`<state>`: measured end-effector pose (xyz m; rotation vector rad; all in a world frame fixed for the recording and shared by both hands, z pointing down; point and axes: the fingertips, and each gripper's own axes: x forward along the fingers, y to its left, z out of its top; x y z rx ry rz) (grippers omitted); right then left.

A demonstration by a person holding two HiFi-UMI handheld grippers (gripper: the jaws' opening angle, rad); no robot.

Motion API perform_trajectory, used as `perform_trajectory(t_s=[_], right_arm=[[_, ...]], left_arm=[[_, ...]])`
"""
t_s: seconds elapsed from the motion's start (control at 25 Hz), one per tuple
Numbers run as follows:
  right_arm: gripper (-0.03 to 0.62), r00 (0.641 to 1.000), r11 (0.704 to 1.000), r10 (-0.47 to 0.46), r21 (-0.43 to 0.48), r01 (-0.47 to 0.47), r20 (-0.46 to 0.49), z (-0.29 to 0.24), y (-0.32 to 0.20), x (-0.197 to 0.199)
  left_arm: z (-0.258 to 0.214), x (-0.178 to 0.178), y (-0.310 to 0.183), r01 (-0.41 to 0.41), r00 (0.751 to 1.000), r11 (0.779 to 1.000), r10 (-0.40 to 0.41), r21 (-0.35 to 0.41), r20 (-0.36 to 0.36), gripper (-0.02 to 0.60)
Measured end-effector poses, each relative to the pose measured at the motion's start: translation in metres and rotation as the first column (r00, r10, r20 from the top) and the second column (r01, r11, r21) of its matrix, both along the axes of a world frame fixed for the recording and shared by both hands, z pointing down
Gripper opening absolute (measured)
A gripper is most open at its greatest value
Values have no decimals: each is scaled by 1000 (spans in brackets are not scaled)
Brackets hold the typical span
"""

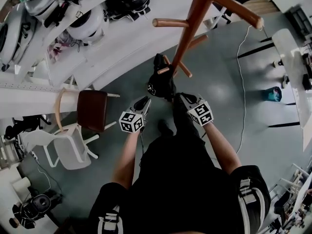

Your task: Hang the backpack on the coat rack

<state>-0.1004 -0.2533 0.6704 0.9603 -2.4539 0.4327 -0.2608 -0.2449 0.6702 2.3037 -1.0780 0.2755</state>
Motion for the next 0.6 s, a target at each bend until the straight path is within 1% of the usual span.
perform_trajectory(t_s=[0.12, 0.24, 0.32, 0.4, 0.44, 0.48, 0.6], right_arm=[[17, 1000, 999, -25, 40, 25, 0, -21, 15, 0], [17, 998, 995, -50, 90, 52, -25, -39, 25, 0], [16, 998, 992, -64, 111, 67, -29, -52, 36, -4], [15, 997, 989, -70, 132, 71, -15, -65, 47, -6], [15, 997, 987, -73, 143, 74, -11, -71, 50, -6], [15, 997, 985, -78, 152, 78, -9, -77, 54, -7], [15, 995, 981, -97, 170, 98, -10, -92, 67, -12]], left_arm=[[-17, -1, 22, -42, 999, 998, 41, 45, 30, 44], [-36, 4, 42, -105, 994, 991, 101, 82, 48, 31], [-52, 10, 58, -172, 982, 978, 162, 117, 94, 26], [-68, 19, 75, -248, 962, 957, 226, 152, 151, 26], [-77, 25, 80, -273, 956, 947, 248, 169, 158, 26], [-87, 30, 84, -288, 953, 940, 262, 185, 150, 25], [-108, 40, 91, -300, 952, 928, 278, 222, 126, 23]])
